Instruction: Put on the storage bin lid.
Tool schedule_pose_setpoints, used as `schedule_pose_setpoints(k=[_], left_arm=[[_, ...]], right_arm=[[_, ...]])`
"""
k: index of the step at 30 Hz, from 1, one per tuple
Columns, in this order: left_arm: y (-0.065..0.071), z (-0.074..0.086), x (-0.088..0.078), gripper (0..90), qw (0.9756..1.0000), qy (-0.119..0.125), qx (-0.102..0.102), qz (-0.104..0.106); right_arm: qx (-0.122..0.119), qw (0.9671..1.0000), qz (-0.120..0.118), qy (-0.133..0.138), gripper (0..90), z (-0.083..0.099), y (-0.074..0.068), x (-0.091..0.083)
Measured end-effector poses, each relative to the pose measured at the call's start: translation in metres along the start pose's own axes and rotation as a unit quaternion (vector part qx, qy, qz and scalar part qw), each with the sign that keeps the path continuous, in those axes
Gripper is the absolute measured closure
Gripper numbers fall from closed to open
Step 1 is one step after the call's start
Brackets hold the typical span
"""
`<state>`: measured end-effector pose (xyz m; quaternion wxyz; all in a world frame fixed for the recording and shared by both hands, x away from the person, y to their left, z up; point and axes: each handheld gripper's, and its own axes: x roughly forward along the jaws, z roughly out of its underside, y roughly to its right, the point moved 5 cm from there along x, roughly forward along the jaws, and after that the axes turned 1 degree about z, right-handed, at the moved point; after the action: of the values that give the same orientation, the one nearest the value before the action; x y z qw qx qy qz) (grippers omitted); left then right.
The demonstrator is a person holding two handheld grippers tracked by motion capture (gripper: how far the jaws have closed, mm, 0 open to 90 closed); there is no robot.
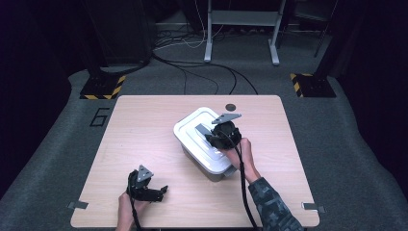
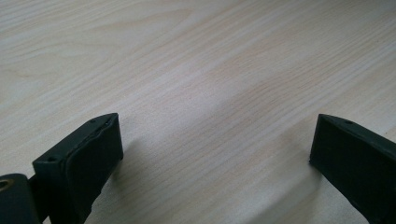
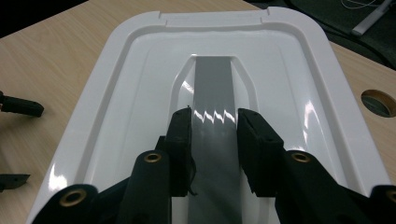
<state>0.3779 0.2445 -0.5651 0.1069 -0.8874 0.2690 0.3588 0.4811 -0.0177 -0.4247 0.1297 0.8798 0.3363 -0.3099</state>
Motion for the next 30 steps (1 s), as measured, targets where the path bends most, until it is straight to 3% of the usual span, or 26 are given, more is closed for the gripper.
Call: schedule_pose_setpoints(k=[3,5,16,30], left_arm=[[0.0,0.0,0.0,2.2,1.0,0.0,0.0,0.0],[0.0,0.0,0.0,2.2,1.0,0.0,0.0,0.0],[0.0,0.0,0.0,2.2,1.0,0.0,0.0,0.0],[0.0,0.0,0.0,2.2,1.0,-0.002,0.0,0.002]], right_arm=[[0.002,1.0,0.0,0.003,57.8,-0.001,0.002,-0.001],[0.01,0.9998,-0.013,0.012,47.9,-0.002,0.005,-0.003],[0.021,0.9987,0.013,0.044,15.1,0.0,0.023,-0.036],[0.058,0.995,0.06,0.056,7.7,0.043,0.067,-0.084]])
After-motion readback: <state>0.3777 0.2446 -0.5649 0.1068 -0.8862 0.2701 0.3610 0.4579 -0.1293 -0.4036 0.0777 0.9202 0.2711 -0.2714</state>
